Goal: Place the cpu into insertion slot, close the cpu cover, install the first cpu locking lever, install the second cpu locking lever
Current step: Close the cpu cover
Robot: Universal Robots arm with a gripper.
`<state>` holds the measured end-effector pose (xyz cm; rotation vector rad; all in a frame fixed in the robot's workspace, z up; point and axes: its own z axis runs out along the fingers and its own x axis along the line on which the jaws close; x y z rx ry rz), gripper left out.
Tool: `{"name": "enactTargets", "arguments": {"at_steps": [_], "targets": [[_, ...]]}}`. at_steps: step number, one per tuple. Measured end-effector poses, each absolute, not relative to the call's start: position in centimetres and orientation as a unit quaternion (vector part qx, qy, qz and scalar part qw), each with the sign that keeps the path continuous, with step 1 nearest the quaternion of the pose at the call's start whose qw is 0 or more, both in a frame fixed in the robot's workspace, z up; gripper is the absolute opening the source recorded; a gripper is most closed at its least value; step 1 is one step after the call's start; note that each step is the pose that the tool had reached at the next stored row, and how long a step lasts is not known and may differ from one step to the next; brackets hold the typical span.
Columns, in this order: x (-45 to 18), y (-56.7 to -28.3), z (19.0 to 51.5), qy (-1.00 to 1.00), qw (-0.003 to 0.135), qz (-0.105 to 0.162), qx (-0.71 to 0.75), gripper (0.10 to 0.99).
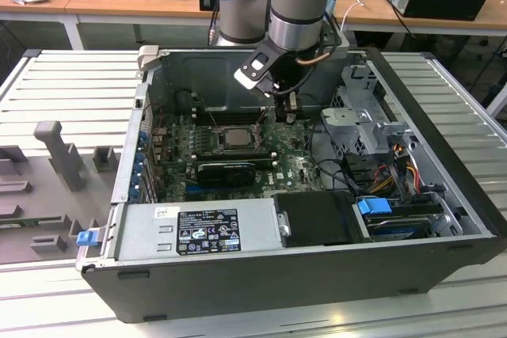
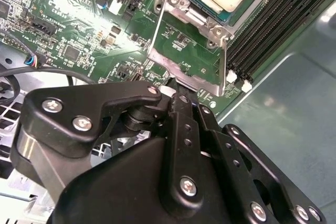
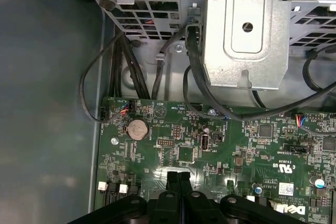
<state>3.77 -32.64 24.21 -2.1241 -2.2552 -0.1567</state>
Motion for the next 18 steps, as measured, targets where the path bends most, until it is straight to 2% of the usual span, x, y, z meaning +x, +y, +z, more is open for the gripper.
{"name": "enactTargets", "arguments": {"at_steps": [18], "targets": [[3.42, -32.64, 24.21, -0.727, 0.02, -0.05, -0.685, 0.106]]}}
